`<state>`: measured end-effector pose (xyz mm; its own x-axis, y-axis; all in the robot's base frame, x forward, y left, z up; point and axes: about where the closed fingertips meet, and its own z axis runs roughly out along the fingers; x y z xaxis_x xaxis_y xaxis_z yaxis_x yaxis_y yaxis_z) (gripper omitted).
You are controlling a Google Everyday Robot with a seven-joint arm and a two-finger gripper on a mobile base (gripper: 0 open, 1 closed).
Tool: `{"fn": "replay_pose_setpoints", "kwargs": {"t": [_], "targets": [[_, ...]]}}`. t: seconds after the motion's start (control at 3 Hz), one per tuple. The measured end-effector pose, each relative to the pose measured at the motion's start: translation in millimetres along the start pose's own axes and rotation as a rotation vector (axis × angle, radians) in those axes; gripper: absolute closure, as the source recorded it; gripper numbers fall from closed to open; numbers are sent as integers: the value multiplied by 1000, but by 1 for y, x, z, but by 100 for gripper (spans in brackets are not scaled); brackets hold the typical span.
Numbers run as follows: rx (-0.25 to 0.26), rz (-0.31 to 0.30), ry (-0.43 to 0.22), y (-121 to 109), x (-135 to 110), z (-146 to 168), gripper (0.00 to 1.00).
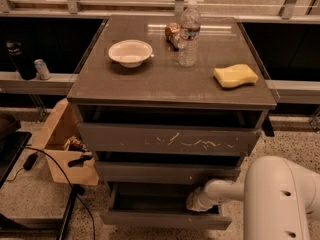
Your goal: Open bottom drawer
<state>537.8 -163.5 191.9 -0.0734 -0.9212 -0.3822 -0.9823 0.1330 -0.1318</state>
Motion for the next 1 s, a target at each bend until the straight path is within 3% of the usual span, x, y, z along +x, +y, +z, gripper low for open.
{"fn": "replay_pose_setpoints", "kwargs": {"t": [0.67,1.0], "targets": [[-28,17,16,1,10,15,100],[-38,44,7,27,23,10,100]]}}
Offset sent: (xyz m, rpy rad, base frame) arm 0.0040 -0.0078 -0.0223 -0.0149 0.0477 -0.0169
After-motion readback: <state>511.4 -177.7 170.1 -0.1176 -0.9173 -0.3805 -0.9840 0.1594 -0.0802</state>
